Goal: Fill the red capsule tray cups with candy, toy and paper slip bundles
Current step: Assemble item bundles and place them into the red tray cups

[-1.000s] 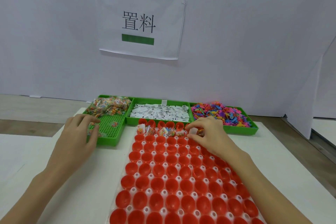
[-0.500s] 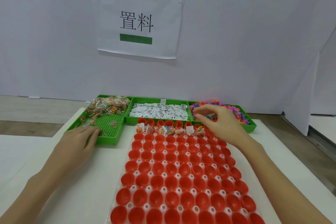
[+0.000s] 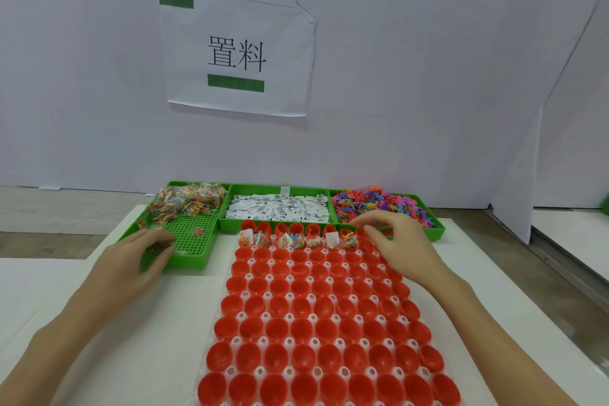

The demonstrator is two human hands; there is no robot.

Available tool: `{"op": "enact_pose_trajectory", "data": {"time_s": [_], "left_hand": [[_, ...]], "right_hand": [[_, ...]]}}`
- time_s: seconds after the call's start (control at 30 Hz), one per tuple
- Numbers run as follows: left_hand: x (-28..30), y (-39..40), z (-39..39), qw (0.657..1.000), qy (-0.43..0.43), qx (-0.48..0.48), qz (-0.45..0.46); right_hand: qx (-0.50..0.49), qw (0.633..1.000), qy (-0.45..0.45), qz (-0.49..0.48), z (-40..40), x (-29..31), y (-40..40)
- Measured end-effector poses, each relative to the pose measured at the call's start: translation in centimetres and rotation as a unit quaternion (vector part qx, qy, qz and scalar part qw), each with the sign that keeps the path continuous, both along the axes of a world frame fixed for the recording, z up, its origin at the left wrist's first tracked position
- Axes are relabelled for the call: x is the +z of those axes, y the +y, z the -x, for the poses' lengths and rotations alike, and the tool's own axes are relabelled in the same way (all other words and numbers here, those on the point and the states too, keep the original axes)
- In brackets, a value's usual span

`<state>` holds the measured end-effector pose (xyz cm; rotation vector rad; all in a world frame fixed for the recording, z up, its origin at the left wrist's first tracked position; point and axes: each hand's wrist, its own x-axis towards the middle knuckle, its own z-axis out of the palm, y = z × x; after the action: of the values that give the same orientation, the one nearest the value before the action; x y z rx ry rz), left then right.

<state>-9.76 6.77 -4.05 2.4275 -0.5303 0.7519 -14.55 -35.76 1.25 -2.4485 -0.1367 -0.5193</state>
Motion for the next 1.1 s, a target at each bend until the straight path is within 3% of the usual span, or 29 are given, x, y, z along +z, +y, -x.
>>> {"op": "enact_pose_trajectory", "data": {"time_s": [0.13, 0.27, 0.47, 0.77, 1.1], "left_hand": [[0.1, 0.3, 0.2, 1.0, -0.024, -0.009, -0.001], [0.1, 0.1, 0.4, 0.995, -0.087, 0.046, -0.013], [0.3, -0.1, 0.5, 0.985, -0.152, 0.073, -0.037], [-0.2, 0.1, 0.3, 0.987, -0.136, 0.063, -0.065], [0.2, -0.2, 0.5, 0.988, -0.132, 0.052, -0.056]], "right_hand": [[0.004, 0.999, -0.018, -0.044, 2.0, -0.7, -0.7], [-0.016, 0.997, -0.042, -0.063, 3.4, -2.1, -1.3], [0.02, 0.997, -0.078, 0.022, 2.2, -2.2, -0.4], [0.042, 0.985, 0.028, 0.165, -2.2, -0.7, 0.5], [0.04, 0.981, 0.068, 0.18, -3.6, -0.3, 0.7]]}}
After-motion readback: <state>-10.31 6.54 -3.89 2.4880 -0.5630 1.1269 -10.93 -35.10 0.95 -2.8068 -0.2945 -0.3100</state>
